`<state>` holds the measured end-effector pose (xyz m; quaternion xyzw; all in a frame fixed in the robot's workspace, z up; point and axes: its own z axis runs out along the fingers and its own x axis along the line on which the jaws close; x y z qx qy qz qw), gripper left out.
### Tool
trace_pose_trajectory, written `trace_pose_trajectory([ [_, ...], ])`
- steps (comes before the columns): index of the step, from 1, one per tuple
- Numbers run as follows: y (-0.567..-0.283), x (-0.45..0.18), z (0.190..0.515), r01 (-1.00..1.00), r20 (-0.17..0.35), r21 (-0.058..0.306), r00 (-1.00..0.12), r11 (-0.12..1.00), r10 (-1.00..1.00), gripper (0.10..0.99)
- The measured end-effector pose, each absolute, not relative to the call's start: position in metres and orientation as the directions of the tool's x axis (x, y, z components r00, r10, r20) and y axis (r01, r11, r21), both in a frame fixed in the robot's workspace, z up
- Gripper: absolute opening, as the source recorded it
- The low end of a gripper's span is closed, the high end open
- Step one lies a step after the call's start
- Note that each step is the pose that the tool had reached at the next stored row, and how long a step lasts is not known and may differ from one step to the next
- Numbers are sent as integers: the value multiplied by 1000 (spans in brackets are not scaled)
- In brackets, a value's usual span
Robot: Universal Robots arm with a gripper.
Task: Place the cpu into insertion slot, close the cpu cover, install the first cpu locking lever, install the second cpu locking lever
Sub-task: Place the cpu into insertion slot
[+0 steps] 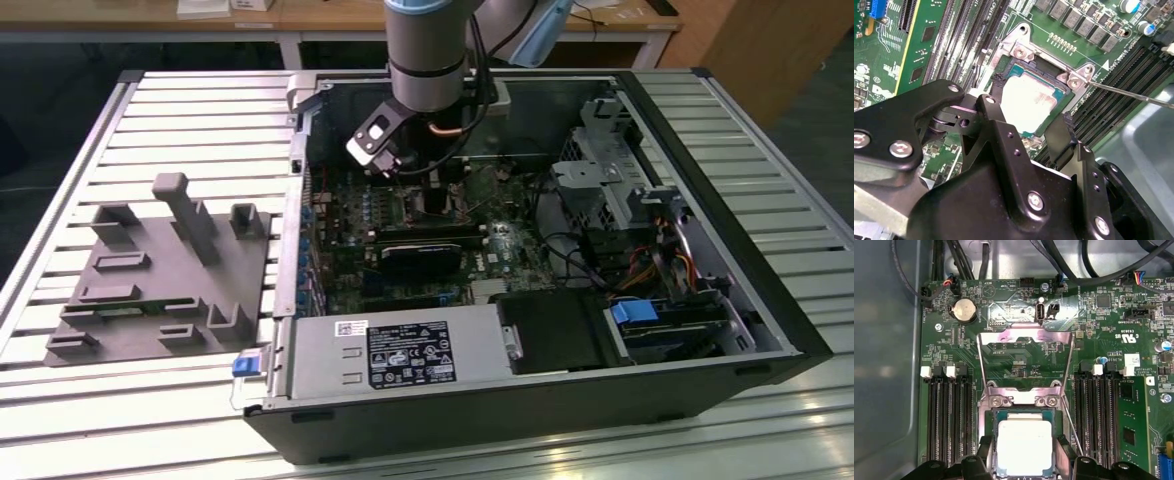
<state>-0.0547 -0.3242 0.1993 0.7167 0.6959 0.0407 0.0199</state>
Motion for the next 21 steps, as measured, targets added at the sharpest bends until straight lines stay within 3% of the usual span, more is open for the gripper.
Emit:
trace_pose_trajectory([
  [14,-324,-55,196,996,23,85,28,-30,999,608],
  [16,-324,-55,196,996,23,85,28,-30,999,529],
  [21,-324,-55,196,996,23,85,28,-30,999,522],
])
